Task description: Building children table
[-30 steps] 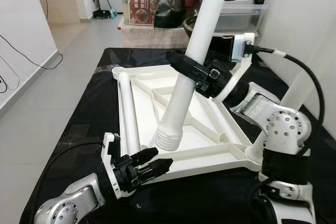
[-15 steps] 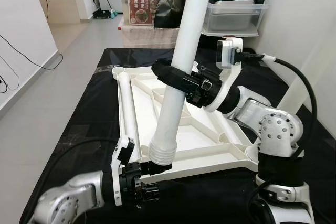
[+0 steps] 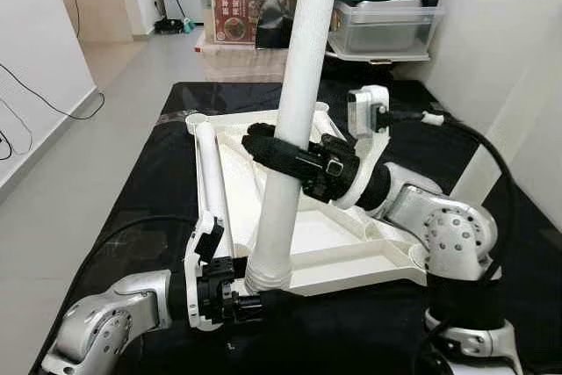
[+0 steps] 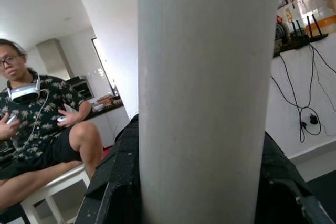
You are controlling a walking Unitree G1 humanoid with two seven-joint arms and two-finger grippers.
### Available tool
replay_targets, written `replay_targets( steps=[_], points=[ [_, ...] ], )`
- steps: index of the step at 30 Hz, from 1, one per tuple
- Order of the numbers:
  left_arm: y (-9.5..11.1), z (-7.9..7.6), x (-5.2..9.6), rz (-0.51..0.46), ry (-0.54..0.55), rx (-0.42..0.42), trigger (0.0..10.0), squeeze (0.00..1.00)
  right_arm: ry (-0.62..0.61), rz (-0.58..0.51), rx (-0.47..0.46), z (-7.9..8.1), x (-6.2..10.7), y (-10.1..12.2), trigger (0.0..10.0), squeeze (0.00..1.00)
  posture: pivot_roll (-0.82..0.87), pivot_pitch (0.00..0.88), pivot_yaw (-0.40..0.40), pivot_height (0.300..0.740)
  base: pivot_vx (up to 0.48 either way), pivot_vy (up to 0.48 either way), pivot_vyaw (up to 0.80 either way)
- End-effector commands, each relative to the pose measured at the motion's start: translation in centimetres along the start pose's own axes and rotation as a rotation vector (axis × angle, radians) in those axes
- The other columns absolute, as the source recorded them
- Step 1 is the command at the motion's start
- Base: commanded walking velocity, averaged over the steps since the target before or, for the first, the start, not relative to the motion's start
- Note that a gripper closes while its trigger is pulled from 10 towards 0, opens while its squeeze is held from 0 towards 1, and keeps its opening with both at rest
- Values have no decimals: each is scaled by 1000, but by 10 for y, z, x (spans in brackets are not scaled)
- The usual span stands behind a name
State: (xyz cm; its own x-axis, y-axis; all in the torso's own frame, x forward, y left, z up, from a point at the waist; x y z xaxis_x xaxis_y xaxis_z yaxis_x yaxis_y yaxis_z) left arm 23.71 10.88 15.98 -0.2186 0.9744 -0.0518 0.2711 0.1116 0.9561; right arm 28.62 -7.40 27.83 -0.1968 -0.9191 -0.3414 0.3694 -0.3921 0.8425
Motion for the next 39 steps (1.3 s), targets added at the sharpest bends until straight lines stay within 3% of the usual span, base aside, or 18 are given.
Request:
replay_targets(
  steps=[1,7,8,9,23,24,26,27,28,29,31,32,33,34,35,36,38,39],
  points=[
    [-1,2,-1,8,-4,-10,10000,0,40,0,21,7,-2,1,0,0,-75,0,-12,740,0,0,0],
    [2,2,0,9,-9,-30,10000,0,44,14,24,7,-3,-2,0,0,-73,0,-14,740,0,0,0],
    [2,3,0,10,-11,-36,5529,0,45,17,25,7,-3,-3,0,0,-73,0,-14,740,0,0,0],
    [2,2,0,12,-17,-36,0,0,45,19,25,7,-4,-4,0,0,-76,0,-12,740,0,0,0],
    [-2,2,1,17,-20,-53,0,0,-10,20,27,1,-3,-9,0,0,-74,0,-13,740,0,0,0],
    [-2,2,2,18,-18,-56,0,0,-52,31,41,-3,-2,-10,3216,0,-75,0,-12,740,0,0,0],
    [-2,2,2,18,-18,-56,0,0,-52,31,41,-3,-2,-10,3216,0,-75,0,-12,740,0,0,0],
    [-2,3,2,20,-9,-62,0,0,-99,42,59,-7,-2,-11,10000,0,-75,0,-12,740,0,0,0],
    [-2,4,2,22,3,-68,0,0,-129,44,56,-11,-2,-12,10000,0,-75,0,-12,740,0,0,0],
    [-2,6,2,27,19,-78,0,0,-154,52,58,-13,-1,-13,10000,1000,-74,0,-14,740,0,0,0],
    [-2,6,2,27,19,-78,0,0,-154,52,58,-13,-1,-13,10000,1000,-74,0,-14,740,0,0,0],
    [-2,9,2,38,47,-92,7255,0,-211,60,74,-19,-1,-14,10000,1000,-76,0,-12,740,0,0,0],
    [-2,13,2,58,89,-122,10000,0,-264,69,77,-24,-1,-16,10000,1000,-77,0,-12,740,0,0,0],
    [-2,13,2,58,89,-122,10000,0,-264,69,77,-24,-1,-16,10000,1000,-77,0,-12,740,0,0,0],
    [-3,19,2,116,155,-182,10000,0,-339,86,92,-32,1,-18,10000,1000,-77,0,-11,740,0,0,0],
    [-4,28,1,170,254,-253,10000,0,-411,91,88,-38,3,-20,10000,0,-77,0,-11,740,0,0,0],
    [-3,34,0,203,318,-302,10000,0,-451,93,83,-42,5,-21,10000,0,-77,0,-11,740,0,0,0],
    [-2,46,1,241,441,-351,10000,0,-536,59,57,-49,7,-20,10000,0,-74,0,-14,740,0,0,0]
  ],
)
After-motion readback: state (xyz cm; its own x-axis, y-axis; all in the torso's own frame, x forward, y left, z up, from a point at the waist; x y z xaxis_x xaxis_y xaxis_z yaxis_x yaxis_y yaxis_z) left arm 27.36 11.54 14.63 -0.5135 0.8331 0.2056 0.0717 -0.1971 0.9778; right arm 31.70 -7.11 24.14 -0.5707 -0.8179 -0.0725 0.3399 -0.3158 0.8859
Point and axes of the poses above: a point about 5 cm out from each wrist's last joint towards the gripper, its own x axis pointing back from the gripper into the wrist, its own y axis along the axis of the wrist's last joint, z = x × y, the point moved 1 cm from there along -x, pointing out of the wrist towards the gripper, and after that the axes turned 7 degrees about -x, right-handed, at the moved point
